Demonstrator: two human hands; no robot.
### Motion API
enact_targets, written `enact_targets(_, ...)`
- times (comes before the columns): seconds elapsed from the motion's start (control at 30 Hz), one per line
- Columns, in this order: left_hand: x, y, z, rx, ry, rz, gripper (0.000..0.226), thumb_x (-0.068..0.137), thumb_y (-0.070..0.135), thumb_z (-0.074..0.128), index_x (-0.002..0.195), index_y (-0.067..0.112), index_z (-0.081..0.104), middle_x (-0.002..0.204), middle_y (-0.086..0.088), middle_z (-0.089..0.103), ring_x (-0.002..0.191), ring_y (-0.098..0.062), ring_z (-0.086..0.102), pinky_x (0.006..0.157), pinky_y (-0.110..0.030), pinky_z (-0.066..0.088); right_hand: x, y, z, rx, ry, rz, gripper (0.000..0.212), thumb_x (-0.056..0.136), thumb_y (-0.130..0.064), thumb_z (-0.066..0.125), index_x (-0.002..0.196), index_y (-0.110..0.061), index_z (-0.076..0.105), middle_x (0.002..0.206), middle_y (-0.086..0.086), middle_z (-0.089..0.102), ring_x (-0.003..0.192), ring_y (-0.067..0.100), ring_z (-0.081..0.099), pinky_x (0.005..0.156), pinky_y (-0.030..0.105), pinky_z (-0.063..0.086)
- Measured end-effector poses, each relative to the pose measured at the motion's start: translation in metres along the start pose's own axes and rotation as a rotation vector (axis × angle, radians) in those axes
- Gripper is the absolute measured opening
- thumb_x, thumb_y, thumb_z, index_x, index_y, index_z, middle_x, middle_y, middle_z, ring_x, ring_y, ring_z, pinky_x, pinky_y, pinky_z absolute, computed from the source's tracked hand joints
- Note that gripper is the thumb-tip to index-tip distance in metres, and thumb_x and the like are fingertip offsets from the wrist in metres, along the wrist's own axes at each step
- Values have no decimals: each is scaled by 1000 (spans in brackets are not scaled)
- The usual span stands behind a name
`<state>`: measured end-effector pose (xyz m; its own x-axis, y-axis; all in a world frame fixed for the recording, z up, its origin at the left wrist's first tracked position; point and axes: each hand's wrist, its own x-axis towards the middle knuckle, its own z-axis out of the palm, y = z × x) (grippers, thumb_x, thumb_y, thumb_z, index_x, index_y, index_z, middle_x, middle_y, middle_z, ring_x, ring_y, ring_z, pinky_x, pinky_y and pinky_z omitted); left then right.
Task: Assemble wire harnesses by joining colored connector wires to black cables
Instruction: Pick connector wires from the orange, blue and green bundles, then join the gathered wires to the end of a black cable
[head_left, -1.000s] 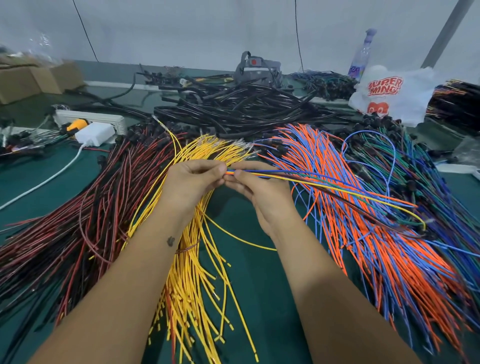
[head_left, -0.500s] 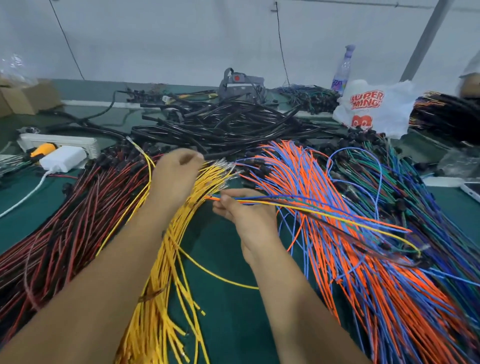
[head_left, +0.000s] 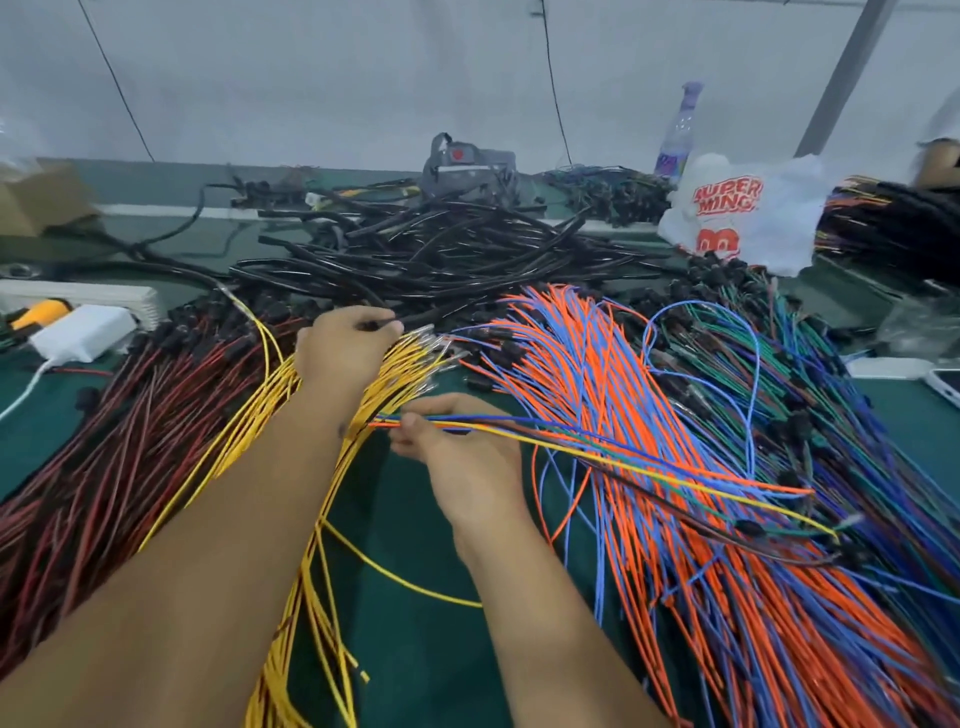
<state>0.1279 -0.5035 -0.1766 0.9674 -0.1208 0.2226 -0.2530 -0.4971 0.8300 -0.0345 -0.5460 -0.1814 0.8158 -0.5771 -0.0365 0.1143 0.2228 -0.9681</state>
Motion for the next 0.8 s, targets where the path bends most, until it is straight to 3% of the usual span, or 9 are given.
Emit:
enact_targets(0.13,-10,3,-1,-196,113,26,16,81,29,73,96,23,74,91,3,72,91,-16,65,89,-38,52,-1,0,0,-6,-4,-2,21,86,3,64,72,-12,68,65,4,67,62,10,68,64,19,57)
enact_targets(0.23,-15,11,-14,-531,216,-5,9,84,22,72,90,16,71,77,9,67,69,-1,60,69,-15,50,-2,-2,1,-23,-2,-6,21,86,3,64,72,-12,68,65,5,67,62,10,68,64,20,57)
enact_targets(0.3,-13,15,-30,-674,325,-57,12,89,27,67,89,15,63,75,10,60,65,1,53,59,-6,43,-4,-3,2,-28,-3,-9,21,86,4,64,72,-12,68,66,6,68,61,11,68,64,19,57)
enact_targets(0.43,-9,23,-73,-950,380,-104,19,103,24,42,85,20,42,73,5,58,64,-9,51,65,-25,43,-5,-3,2,-39,-6,-19,21,85,5,64,73,-11,68,63,3,68,61,12,69,67,23,59)
enact_targets(0.53,-7,28,-110,-1090,435,-18,18,104,18,34,86,17,36,68,-5,61,58,-17,61,53,-25,46,-7,-1,3,-65,-8,-38,20,85,5,65,74,-10,69,63,3,68,63,14,70,71,27,60)
enact_targets(0.6,-3,33,-137,-1154,486,31,19,103,17,31,85,16,37,57,-2,52,47,-15,51,47,-23,43,-8,0,2,-61,-6,-46,20,85,5,65,73,-11,69,62,3,69,64,15,70,72,28,60)
enact_targets(0.7,15,37,-171,-919,458,4,18,98,25,32,87,17,43,54,5,47,47,-14,41,52,-19,32,-8,1,1,-68,-17,-42,19,86,4,66,74,-12,69,63,3,70,68,17,71,76,31,60)
enact_targets(0.73,23,39,-181,-720,445,-3,16,93,32,36,91,18,43,65,3,51,56,-17,44,57,-24,35,-7,1,1,-66,-17,-46,19,86,4,66,75,-11,69,64,4,70,69,18,71,75,31,60)
enact_targets(0.8,35,44,-192,-323,389,-31,37,81,48,42,104,19,42,90,-3,53,78,-19,46,72,-32,39,-7,0,1,-52,-6,-53,18,86,5,65,75,-9,69,66,6,70,69,19,71,73,31,60)
